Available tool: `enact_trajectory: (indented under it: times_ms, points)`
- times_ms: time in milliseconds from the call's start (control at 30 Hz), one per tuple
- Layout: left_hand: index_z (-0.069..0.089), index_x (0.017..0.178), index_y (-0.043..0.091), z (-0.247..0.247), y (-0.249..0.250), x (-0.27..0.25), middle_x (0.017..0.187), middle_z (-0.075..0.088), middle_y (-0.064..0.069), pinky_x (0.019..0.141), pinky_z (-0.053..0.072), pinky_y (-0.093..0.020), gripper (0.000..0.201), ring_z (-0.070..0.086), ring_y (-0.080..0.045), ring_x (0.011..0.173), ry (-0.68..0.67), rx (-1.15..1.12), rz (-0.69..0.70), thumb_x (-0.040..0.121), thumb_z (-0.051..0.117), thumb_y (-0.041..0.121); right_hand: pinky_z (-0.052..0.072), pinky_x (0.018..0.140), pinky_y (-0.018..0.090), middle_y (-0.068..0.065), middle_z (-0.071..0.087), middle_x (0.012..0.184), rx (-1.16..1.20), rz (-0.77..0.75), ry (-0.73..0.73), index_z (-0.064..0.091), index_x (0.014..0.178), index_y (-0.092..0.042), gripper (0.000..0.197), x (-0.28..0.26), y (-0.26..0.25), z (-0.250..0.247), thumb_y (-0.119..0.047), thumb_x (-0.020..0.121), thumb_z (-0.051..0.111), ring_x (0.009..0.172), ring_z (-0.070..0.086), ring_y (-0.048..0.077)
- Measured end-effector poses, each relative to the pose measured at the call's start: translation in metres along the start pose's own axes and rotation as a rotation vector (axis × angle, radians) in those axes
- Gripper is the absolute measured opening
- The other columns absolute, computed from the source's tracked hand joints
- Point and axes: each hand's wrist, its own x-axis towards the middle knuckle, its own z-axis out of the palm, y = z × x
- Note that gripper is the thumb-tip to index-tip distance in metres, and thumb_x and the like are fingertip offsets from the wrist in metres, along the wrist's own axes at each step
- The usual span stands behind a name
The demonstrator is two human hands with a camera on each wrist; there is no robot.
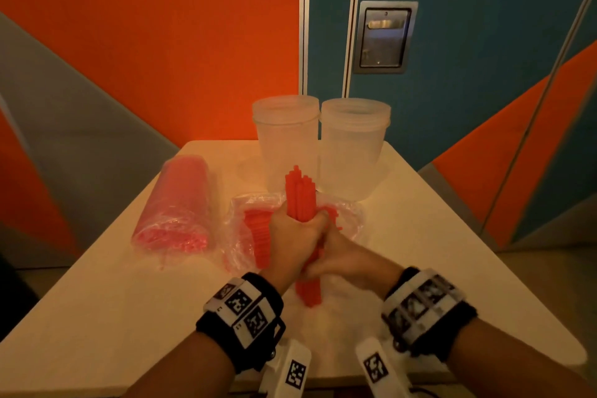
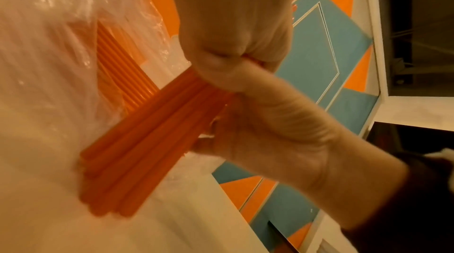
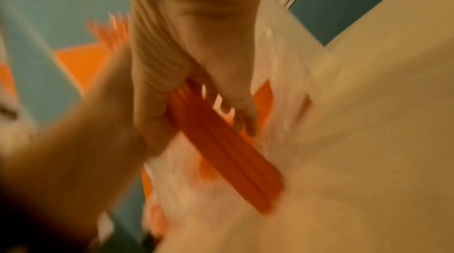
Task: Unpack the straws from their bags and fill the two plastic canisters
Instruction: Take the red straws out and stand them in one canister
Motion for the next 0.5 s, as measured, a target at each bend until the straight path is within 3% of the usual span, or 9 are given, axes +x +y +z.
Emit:
enact_trajectory:
  times_ms: [67,133,200,267,300,367,433,500]
  points:
    - [0.060,0.068,0.018,-0.002,0.001,0.002,0.057,0.061,0.007,0.046,0.043,-0.013,0.022,0.057,0.000,0.048,-0.016,-0.010,0.002,0.072,0.067,-0.003,0.054,0.074,0.027,0.005,0.041,0.132,0.033,-0.050,0.098,0.019,0.136,-0.028,0.104,0.008,-0.027,-0.018,0.003,0.050,0.068,0.114,0.050,0.017]
    - [0.063,0.074,0.014,-0.002,0.003,0.002,0.059,0.062,0.005,0.047,0.045,-0.016,0.016,0.060,-0.003,0.050,-0.061,-0.010,-0.018,0.074,0.068,0.000,0.049,0.090,0.034,0.000,0.030,0.139,0.062,-0.160,0.201,0.011,0.138,-0.039,0.106,0.011,-0.059,-0.031,-0.005,0.057,0.070,0.123,0.041,0.017]
    - [0.059,0.073,0.014,0.000,0.005,-0.001,0.057,0.060,0.002,0.043,0.043,-0.015,0.017,0.057,-0.001,0.044,-0.102,0.000,-0.024,0.076,0.067,-0.001,0.040,0.099,0.023,-0.008,0.034,0.138,-0.110,-0.327,0.230,0.023,0.136,-0.041,0.081,0.011,-0.093,-0.035,-0.018,0.074,0.070,0.122,0.040,0.006]
    - [0.058,0.072,0.011,0.005,0.005,-0.004,0.057,0.058,-0.001,0.040,0.042,-0.015,0.017,0.055,-0.002,0.040,-0.138,0.011,-0.023,0.076,0.065,-0.004,0.032,0.095,0.007,-0.010,0.047,0.133,-0.484,-0.509,0.216,0.044,0.133,-0.029,0.044,0.012,-0.117,-0.031,-0.028,0.090,0.055,0.116,0.042,-0.003]
    - [0.058,0.073,0.008,0.008,0.004,-0.004,0.058,0.059,-0.003,0.041,0.043,-0.018,0.014,0.055,-0.004,0.041,-0.147,0.020,-0.020,0.075,0.066,-0.004,0.031,0.095,0.009,-0.008,0.054,0.130,-0.677,-0.552,0.191,0.054,0.128,-0.023,0.035,0.015,-0.122,-0.026,-0.032,0.094,0.047,0.114,0.044,-0.001]
    - [0.061,0.073,0.003,0.012,0.000,-0.006,0.058,0.061,-0.005,0.042,0.043,-0.021,0.008,0.055,-0.005,0.043,-0.140,0.056,0.028,0.073,0.068,-0.001,0.036,0.097,0.026,0.003,0.062,0.122,-1.056,-0.470,0.059,0.064,0.114,-0.016,0.037,0.024,-0.113,-0.015,-0.034,0.097,0.037,0.114,0.050,0.013]
    - [0.065,0.071,-0.001,0.012,0.000,-0.009,0.057,0.061,-0.001,0.043,0.041,-0.019,0.006,0.056,-0.002,0.046,-0.139,0.109,0.098,0.066,0.065,0.004,0.043,0.085,0.034,0.012,0.065,0.113,-1.387,-0.268,-0.053,0.066,0.101,-0.013,0.036,0.031,-0.096,-0.005,-0.034,0.096,0.037,0.105,0.057,0.029]
    - [0.064,0.069,0.002,0.011,-0.001,-0.012,0.056,0.060,0.002,0.042,0.039,-0.018,0.009,0.055,-0.001,0.047,-0.144,0.108,0.102,0.061,0.064,0.006,0.048,0.080,0.035,0.009,0.068,0.107,-1.394,-0.252,-0.039,0.069,0.097,-0.016,0.032,0.033,-0.090,-0.007,-0.032,0.092,0.041,0.098,0.059,0.030]
